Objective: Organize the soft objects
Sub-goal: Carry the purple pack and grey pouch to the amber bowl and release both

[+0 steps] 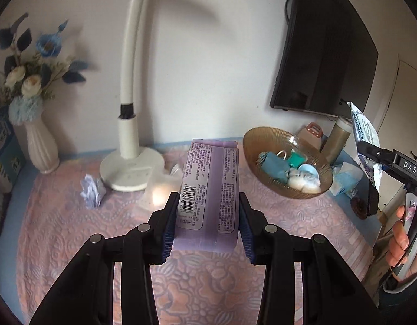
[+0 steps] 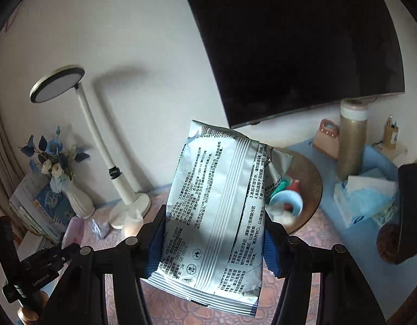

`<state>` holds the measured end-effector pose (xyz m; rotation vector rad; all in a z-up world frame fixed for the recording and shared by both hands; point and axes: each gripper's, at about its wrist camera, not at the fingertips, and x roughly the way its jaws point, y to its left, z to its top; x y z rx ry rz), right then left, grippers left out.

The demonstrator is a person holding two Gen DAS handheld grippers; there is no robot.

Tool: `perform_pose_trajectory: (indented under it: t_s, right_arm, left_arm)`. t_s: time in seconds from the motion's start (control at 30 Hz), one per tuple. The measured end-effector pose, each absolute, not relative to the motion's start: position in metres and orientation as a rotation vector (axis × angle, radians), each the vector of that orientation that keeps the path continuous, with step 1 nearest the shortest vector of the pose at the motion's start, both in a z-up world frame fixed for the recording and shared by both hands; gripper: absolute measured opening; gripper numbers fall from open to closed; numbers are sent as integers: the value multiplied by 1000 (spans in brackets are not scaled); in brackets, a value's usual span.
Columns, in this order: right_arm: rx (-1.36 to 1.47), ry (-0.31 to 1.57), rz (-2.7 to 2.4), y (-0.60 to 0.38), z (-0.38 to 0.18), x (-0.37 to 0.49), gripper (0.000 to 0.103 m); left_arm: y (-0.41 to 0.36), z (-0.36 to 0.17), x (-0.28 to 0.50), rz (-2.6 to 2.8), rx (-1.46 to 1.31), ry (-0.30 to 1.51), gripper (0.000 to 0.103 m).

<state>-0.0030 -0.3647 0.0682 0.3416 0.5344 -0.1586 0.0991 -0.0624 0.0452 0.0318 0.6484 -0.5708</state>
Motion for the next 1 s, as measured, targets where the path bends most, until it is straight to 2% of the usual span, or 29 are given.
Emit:
perform_pose_trajectory:
  t_s: [0.23, 0.7, 0.77, 0.8, 0.83, 0.9, 1.0]
  right_arm:
    - [291, 549, -258, -412, 95, 27, 60]
    - [198, 660, -325, -468, 70, 124, 61]
    - [167, 661, -329, -469, 67, 137, 66]
    - [146, 668, -338, -469, 66, 144, 68]
    - [124, 680, -348, -469, 63, 149, 70]
    - [94, 688, -358, -468, 60, 154, 70]
    - [101, 696, -358, -473, 54, 152, 70]
  left_arm:
    - [-149, 78, 131, -664, 57, 632, 38]
    - [-270, 43, 199, -693, 107, 721, 39]
    - [-280, 40, 208, -685, 94, 729, 40]
    - [-283, 39, 211, -686, 86, 724, 50]
    - [-287, 40, 213, -687, 82, 716, 67]
    - [-289, 41, 213, -688, 76, 700, 86]
    - [-285, 44, 207, -711, 89, 689, 87]
